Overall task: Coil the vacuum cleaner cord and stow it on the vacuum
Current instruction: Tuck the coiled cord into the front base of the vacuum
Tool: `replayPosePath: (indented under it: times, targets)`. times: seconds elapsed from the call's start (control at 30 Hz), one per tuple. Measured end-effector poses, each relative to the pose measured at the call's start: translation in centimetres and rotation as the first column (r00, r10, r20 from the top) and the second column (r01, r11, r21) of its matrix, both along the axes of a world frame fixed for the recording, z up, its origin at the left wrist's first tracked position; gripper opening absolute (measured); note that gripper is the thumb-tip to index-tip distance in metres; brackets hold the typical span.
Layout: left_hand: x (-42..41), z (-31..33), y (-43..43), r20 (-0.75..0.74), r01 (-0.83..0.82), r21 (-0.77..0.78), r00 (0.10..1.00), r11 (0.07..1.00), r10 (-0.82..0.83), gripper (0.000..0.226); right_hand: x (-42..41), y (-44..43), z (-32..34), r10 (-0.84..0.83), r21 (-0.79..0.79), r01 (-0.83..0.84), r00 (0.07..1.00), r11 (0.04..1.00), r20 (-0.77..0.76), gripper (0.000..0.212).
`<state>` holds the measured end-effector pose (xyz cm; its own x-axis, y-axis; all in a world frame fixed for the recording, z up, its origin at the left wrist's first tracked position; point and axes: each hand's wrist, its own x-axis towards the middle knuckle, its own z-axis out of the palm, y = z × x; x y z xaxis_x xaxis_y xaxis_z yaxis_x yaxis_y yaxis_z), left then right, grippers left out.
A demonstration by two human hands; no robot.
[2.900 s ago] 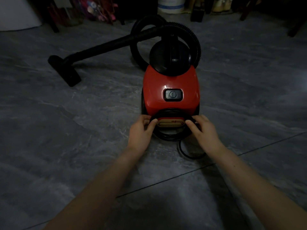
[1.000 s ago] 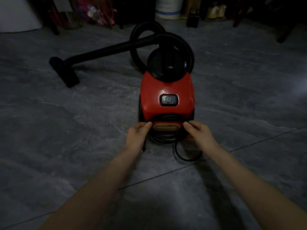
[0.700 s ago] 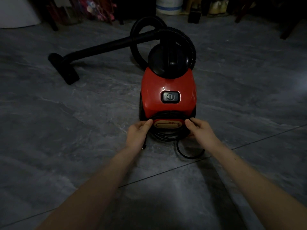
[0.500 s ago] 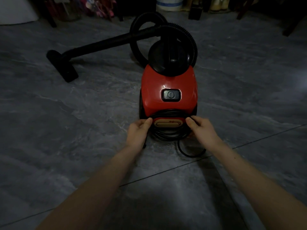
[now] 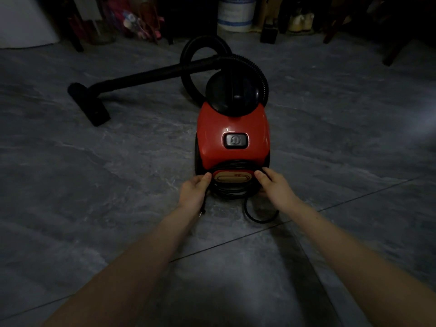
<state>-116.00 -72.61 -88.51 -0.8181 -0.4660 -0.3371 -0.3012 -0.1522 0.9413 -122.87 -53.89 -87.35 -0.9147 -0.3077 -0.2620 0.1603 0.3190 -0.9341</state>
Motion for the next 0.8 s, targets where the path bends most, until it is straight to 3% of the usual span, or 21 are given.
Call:
replayPosePath:
  times: [0.07, 0.17, 0.63, 0.8]
  targets:
    - [-0.1, 0.2, 0.0, 0.013, -0.004, -0.024, 1.000, 1.000, 0.004, 0.027, -0.2, -0.3, -0.3, -0.041, -0.058, 0.046, 0.995, 0.997, 0.086, 0.033]
    - [-0.3, 0.1, -0.1, 0.041, 0.001, -0.014, 0.999, 1.000, 0.000, 0.030, -0.3, -0.3, -0.3, -0.026, -0.120, 0.044, 0.989, 0.992, 0.145, 0.013]
    - [-1.0, -1.6, -0.2, 0.040, 0.045, -0.092, 0.998, 0.995, -0.042, 0.036, 0.2, -0.5, -1.2, -0.029, -0.165, 0.023, 0.999, 0.986, -0.035, 0.024]
    - [-1.4, -1.8, 0.0, -0.006, 0.022, 0.002, 1.000, 1.000, -0.022, 0.032, 0.2, -0.9, -1.9, -0.065, -0.214, 0.061, 0.998, 0.975, -0.012, 0.027]
